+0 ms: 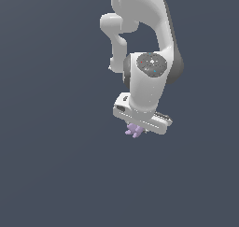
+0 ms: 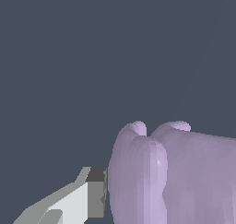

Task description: Pick up the object and move it to a goal position.

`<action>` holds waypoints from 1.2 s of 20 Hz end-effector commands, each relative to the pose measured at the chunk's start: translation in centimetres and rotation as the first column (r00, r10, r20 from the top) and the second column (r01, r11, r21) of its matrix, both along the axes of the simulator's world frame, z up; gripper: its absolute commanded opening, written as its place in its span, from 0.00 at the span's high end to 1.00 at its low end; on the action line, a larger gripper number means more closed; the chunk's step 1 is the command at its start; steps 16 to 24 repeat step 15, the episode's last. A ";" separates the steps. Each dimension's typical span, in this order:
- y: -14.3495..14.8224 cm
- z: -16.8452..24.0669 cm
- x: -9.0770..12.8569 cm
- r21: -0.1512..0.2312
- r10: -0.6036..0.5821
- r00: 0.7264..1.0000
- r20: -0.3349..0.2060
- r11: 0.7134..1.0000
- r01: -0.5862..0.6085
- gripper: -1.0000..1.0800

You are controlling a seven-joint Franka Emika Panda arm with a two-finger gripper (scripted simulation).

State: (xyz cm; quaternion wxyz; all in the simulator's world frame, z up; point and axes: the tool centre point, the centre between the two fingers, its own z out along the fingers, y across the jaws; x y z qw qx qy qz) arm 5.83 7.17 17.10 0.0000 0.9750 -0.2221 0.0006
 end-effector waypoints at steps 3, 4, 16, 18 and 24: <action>1.5 2.8 1.1 0.000 -0.001 1.000 -0.001 1.000 0.001 1.00; 1.7 3.3 1.3 0.000 -0.001 1.000 -0.001 1.000 0.001 1.00; 2.8 5.4 2.3 0.000 -0.001 1.000 -0.001 1.000 0.001 1.00; 2.8 5.4 2.3 0.000 -0.001 1.000 -0.001 1.000 0.001 1.00; 2.8 5.4 2.3 0.000 -0.001 1.000 -0.001 1.000 0.001 1.00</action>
